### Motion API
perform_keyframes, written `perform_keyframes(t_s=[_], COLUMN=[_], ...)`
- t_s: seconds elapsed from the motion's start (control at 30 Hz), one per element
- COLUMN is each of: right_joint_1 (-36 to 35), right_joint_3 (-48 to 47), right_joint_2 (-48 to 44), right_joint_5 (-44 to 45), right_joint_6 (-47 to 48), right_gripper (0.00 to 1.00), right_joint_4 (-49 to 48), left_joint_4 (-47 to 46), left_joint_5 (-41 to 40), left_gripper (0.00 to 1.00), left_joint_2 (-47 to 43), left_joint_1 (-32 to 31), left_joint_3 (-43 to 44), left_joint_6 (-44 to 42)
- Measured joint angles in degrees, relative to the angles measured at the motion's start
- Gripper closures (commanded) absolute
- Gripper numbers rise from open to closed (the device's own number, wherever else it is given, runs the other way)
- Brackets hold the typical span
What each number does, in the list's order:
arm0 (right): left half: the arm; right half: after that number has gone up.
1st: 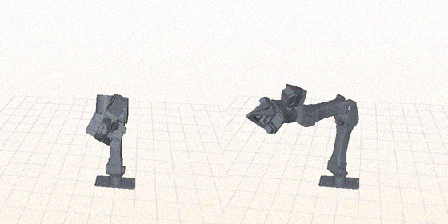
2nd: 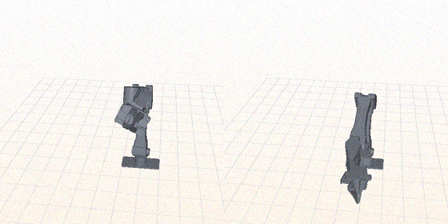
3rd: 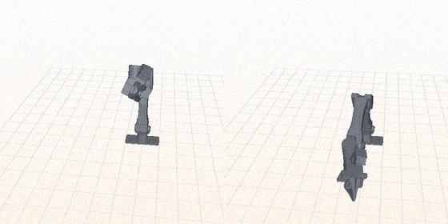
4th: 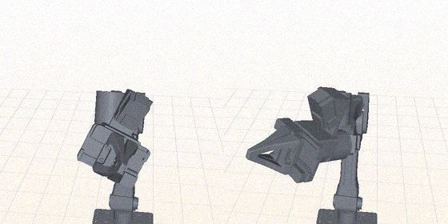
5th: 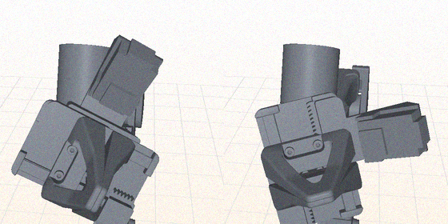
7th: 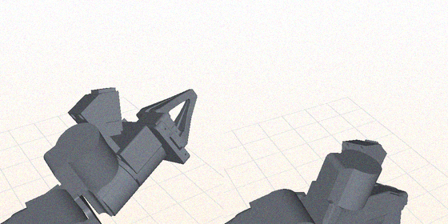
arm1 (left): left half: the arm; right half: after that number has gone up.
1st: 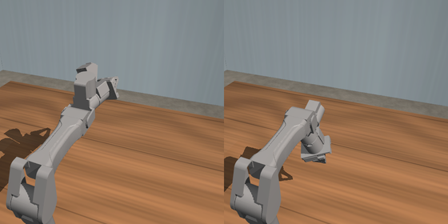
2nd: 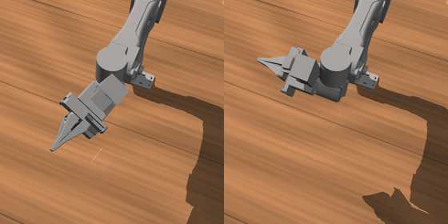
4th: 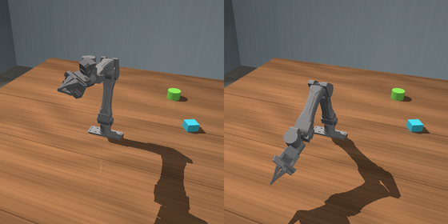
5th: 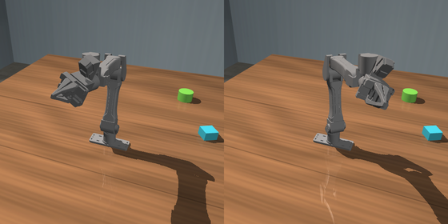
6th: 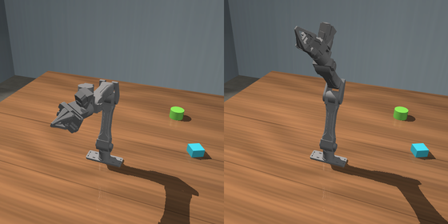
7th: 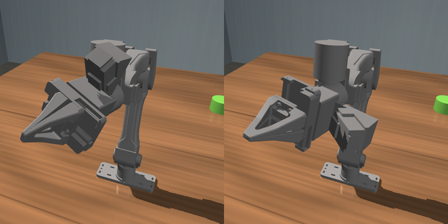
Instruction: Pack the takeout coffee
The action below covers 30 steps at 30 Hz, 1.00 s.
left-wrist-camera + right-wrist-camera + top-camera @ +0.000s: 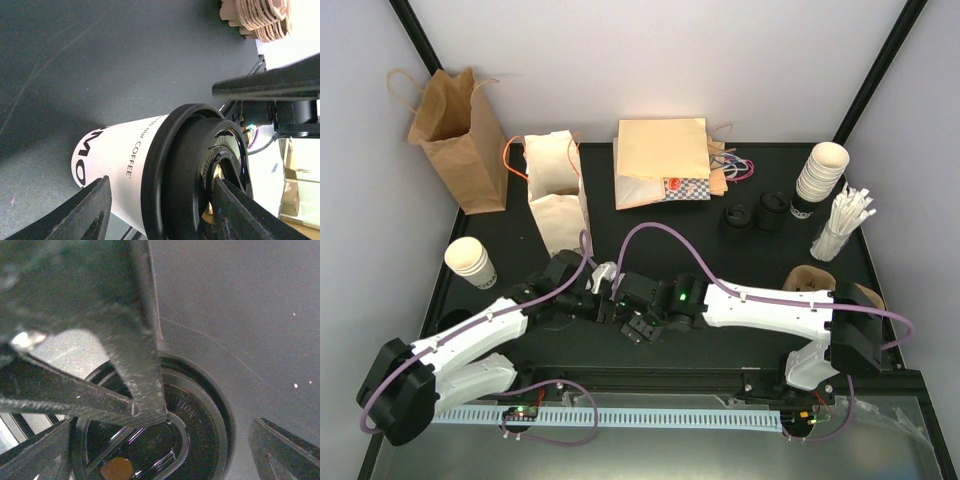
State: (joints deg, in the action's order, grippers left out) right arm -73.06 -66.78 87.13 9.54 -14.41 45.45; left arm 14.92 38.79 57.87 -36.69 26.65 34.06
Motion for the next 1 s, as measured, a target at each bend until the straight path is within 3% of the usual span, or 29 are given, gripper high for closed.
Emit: perform_keyframes(t_s=[0.33,0.53,0.77,1.0], right_joint_1=[0.0,0.0,0.02,0.02], right_joint_3=[0.7,3.08,5.27,11.98], right_joint_2=[-3.89,-12.63,-21.81,-30.56], right_joint_5=[1.16,4.52,15.06,15.32], right_joint_6=[-0.26,-1.44,-5.66,-5.66], right_gripper=[0.0,0.0,0.0,0.0], right_joint_4=[0.09,-1.68,-5.99,-12.13], left_joint_4=[-0.42,-0.35,0.13,0.72], left_joint_5=[-2.34,-3.02,-4.2,-4.92], left_gripper=[0.43,0.44,0.44,0.44], left_joint_2=[-0.11,-0.52,-1.31,-1.44], left_joint_1=[-1.7,-2.08,-2.54,-2.84], left_joint_3=[0.24,0.24,0.24,0.57], left_joint_6=[0.68,1.25,1.99,2.19])
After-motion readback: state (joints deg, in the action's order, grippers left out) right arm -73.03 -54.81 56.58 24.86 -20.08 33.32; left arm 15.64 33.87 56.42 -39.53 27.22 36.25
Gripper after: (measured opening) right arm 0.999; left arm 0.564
